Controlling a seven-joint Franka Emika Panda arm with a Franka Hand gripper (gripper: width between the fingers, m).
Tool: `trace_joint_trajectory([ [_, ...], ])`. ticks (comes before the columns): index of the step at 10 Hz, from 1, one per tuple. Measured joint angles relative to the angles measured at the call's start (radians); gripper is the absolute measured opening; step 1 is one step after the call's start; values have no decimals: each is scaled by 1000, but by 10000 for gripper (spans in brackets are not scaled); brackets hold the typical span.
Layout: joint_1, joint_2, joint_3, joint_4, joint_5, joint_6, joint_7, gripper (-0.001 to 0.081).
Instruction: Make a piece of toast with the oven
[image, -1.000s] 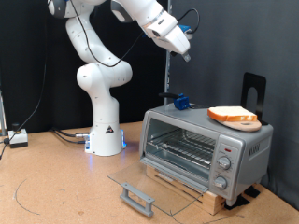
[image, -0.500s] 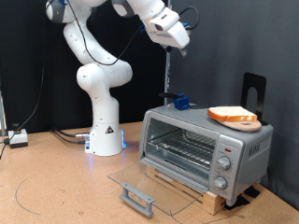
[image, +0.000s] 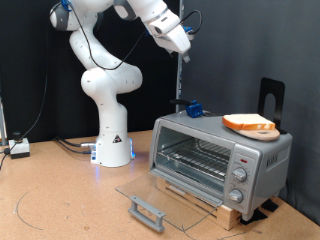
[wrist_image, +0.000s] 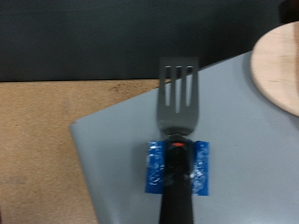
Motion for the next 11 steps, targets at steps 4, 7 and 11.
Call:
trace_joint_trajectory([
  [4, -9, 47, 109, -69, -36, 100, 26, 807],
  [7, -9, 129, 158, -108, -34, 199, 26, 807],
  [11, 3, 216, 164, -126, -26, 252, -5, 807],
])
